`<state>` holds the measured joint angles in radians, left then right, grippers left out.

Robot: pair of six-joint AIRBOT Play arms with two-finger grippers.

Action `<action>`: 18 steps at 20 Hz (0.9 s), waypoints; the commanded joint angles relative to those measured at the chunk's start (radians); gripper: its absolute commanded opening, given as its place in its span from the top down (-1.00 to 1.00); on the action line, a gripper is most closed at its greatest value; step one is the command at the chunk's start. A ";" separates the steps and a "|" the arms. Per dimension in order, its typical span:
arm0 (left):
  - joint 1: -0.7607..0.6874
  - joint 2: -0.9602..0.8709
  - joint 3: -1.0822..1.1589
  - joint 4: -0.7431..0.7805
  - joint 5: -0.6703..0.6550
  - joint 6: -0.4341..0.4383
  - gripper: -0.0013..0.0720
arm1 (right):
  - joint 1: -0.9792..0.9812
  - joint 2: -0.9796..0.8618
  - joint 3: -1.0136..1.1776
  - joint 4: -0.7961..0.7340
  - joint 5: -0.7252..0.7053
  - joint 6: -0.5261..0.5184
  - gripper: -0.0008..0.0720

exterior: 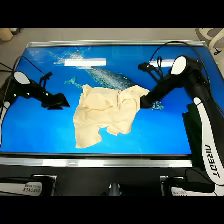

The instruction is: Fold the shirts.

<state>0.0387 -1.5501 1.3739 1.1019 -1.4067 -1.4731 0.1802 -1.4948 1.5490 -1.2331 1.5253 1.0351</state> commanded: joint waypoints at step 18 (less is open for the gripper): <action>-0.046 -0.091 -0.210 -0.094 0.253 0.075 -0.25 | 0.060 0.043 -0.500 0.220 -0.292 -0.003 -0.87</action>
<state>-0.0051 -1.6211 1.1645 1.0096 -1.1702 -1.3895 0.2386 -1.4399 1.0893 -1.0851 1.3087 1.0325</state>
